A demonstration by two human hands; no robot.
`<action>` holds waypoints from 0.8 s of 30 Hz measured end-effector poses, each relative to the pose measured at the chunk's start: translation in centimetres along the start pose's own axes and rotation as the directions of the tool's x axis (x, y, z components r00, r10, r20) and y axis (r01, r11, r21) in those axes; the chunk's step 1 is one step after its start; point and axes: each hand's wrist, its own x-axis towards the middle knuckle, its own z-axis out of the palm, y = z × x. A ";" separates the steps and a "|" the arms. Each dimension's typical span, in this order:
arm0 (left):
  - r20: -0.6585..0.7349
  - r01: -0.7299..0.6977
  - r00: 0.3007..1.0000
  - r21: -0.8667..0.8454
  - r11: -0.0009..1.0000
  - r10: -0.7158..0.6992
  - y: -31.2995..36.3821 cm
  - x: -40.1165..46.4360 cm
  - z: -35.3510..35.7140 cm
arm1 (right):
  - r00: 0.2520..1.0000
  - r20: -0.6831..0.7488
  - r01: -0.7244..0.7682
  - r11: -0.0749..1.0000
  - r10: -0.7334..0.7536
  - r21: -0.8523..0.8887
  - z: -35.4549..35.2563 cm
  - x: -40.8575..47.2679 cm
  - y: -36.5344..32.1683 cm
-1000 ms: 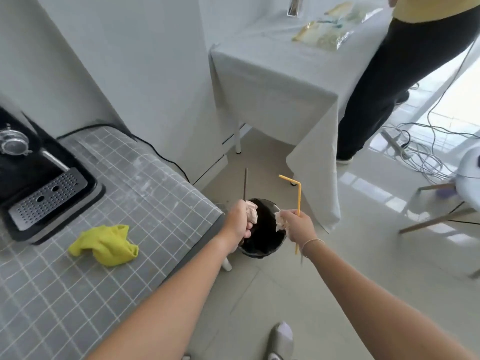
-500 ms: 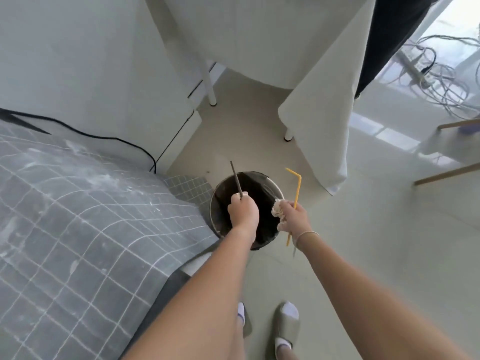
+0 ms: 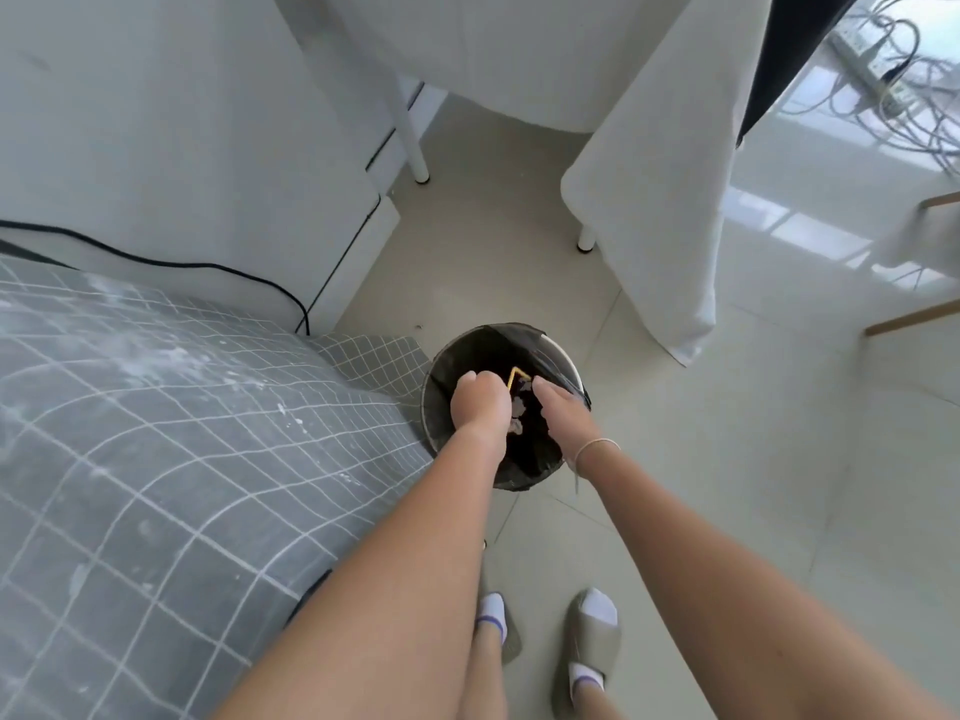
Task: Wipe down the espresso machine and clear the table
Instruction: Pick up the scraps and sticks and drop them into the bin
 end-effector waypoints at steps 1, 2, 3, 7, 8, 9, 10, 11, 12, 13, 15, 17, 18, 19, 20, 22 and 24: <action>0.000 -0.006 1.000 0.005 1.000 0.006 0.2 -0.3 -0.2 | 1.000 -0.006 0.017 1.000 -0.017 -0.008 -0.2 -0.4 -0.2; 0.003 -0.010 1.000 0.003 1.000 0.010 0.4 -0.7 -0.3 | 1.000 -0.008 0.029 1.000 -0.029 -0.011 -0.5 -0.9 -0.5; 0.003 -0.015 1.000 0.000 1.000 0.015 0.7 -1.2 -0.5 | 0.999 -0.010 0.037 0.999 -0.037 -0.016 -0.9 -1.5 -0.7; 0.011 -0.109 0.994 0.049 0.993 0.109 2.2 -4.3 -1.7 | 0.993 -0.043 0.103 0.992 -0.106 -0.067 -2.3 -4.2 -2.2; 0.015 -0.144 0.990 0.060 0.988 0.143 2.7 -5.2 -2.2 | 0.991 -0.041 0.127 0.988 -0.130 -0.083 -2.6 -5.1 -2.7; 0.018 -0.185 0.983 0.077 0.980 0.185 3.1 -6.2 -2.8 | 0.987 -0.034 0.154 0.983 -0.158 -0.102 -2.7 -6.2 -3.3; 0.021 -0.231 0.973 0.094 0.968 0.230 3.5 -7.4 -3.5 | 0.982 -0.025 0.182 0.976 -0.186 -0.122 -2.8 -7.3 -3.9; 0.021 -0.274 0.962 0.112 0.955 0.273 4.0 -8.6 -4.3 | 0.977 -0.013 0.209 0.967 -0.213 -0.144 -2.8 -8.5 -4.6; 0.021 -0.313 0.950 0.124 0.942 0.312 4.4 -9.9 -5.2 | 0.970 0.001 0.239 0.956 -0.242 -0.168 -2.7 -9.8 -5.4; 0.023 -0.350 0.936 0.131 0.928 0.350 4.9 -11.3 -6.2 | 0.963 0.015 0.268 0.944 -0.270 -0.195 -2.5 -11.2 -6.2; 0.026 -0.434 0.900 0.145 0.889 0.435 5.4 -14.1 -8.7 | 0.943 0.049 0.331 0.912 -0.329 -0.241 -2.0 -14.1 -7.9; 0.014 -0.506 0.859 0.164 0.847 0.511 5.4 -17.0 -11.7 | 0.913 0.095 0.406 0.869 -0.396 -0.281 -1.1 -17.1 -9.4; -0.001 -0.534 0.840 0.178 0.826 0.543 5.1 -18.2 -13.3 | 0.895 0.131 0.446 0.843 -0.427 -0.301 -0.4 -18.6 -10.1; -0.018 -0.559 0.819 0.202 0.804 0.573 4.7 -19.4 -14.9 | 0.874 0.170 0.486 0.814 -0.456 -0.317 0.4 -20.1 -10.7; -0.037 -0.579 0.798 0.229 0.782 0.602 4.1 -20.4 -16.5 | 0.850 0.208 0.527 0.783 -0.485 -0.329 1.3 -21.5 -11.2; -0.070 -0.608 0.759 0.278 0.744 0.647 2.6 -22.1 -20.0 | 0.805 0.274 0.593 0.728 -0.526 -0.344 3.6 -24.4 -12.0; -0.104 -0.609 0.734 0.337 0.718 0.671 0.8 -23.4 -23.7 | 0.761 0.342 0.647 0.684 -0.552 -0.336 6.2 -27.2 -12.3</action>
